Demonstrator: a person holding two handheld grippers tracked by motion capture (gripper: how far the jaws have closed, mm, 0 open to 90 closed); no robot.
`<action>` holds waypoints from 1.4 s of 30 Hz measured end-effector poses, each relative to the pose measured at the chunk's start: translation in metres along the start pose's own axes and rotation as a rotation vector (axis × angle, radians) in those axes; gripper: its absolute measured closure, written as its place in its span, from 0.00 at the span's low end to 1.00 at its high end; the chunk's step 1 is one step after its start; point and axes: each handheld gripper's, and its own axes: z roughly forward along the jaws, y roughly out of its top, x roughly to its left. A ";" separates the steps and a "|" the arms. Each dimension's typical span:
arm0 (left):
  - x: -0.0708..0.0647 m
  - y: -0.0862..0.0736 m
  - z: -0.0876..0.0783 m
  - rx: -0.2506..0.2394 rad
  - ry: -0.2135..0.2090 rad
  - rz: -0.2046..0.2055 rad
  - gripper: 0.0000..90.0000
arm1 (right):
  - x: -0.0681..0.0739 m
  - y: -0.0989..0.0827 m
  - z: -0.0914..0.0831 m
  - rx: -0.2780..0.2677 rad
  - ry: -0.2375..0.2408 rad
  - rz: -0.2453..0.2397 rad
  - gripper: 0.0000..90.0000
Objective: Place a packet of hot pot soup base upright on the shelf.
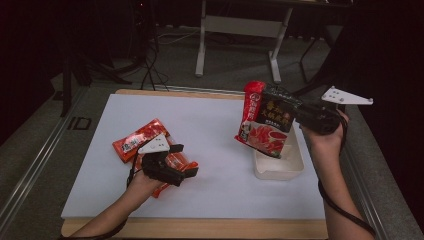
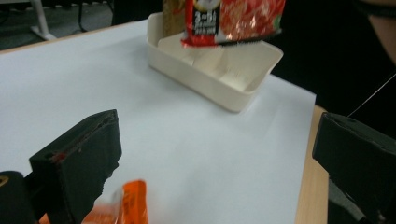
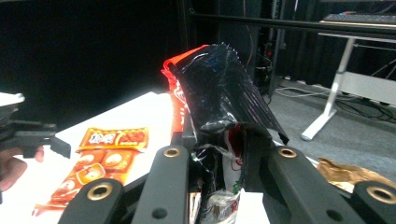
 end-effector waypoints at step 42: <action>0.000 -0.064 -0.021 0.055 0.060 -0.059 0.02 | -0.090 -0.038 0.026 0.085 -0.058 -0.066 0.83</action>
